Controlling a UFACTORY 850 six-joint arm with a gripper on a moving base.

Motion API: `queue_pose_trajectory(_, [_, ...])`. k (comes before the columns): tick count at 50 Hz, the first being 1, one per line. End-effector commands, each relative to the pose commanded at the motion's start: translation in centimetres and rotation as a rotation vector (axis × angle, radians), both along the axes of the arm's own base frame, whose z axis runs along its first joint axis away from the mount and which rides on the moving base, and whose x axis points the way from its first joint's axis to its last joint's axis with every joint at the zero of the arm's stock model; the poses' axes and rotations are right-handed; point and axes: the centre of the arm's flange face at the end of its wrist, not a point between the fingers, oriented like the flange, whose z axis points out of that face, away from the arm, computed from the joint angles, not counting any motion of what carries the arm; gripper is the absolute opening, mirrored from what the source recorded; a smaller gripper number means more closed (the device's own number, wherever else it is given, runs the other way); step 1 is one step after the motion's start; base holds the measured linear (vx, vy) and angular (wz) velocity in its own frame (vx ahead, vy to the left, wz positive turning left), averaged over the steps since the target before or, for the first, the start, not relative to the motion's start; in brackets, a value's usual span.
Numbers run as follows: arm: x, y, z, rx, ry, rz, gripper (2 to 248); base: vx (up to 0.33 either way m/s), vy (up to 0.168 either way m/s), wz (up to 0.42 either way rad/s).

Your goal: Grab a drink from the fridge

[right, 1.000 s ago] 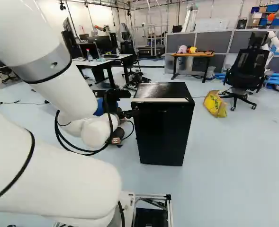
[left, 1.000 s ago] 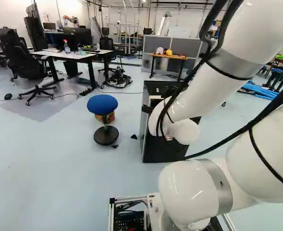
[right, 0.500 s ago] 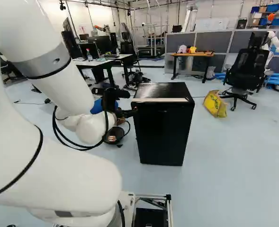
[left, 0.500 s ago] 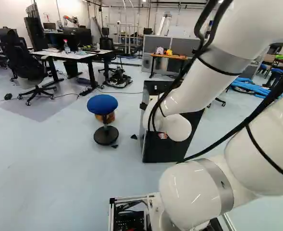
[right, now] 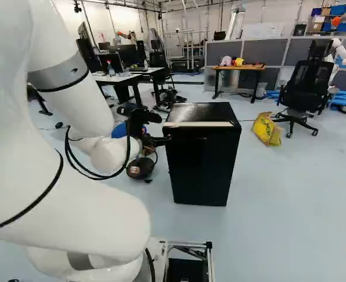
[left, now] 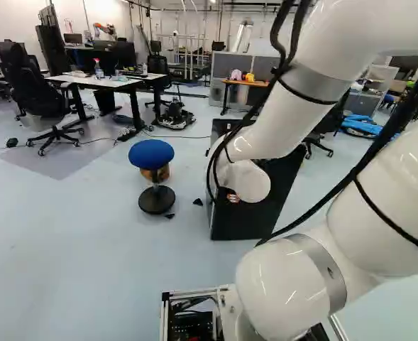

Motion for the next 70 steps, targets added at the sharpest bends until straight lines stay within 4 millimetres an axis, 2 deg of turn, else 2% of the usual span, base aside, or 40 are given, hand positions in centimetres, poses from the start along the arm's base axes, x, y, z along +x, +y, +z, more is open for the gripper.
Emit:
queue_pose_trajectory(21, [1.8, 1.7, -1.9, 0.028, 0.065, -0.087, 247, 0.0, 0.0, 0.0])
queue_pose_trajectory(40, [4.2, 3.1, -3.3, 0.003, 0.044, -0.135, 247, 0.0, 0.0, 0.0])
queue_pose_trajectory(70, [6.6, 3.7, -5.3, -0.065, -0.034, -0.236, 247, 0.0, 0.0, 0.0])
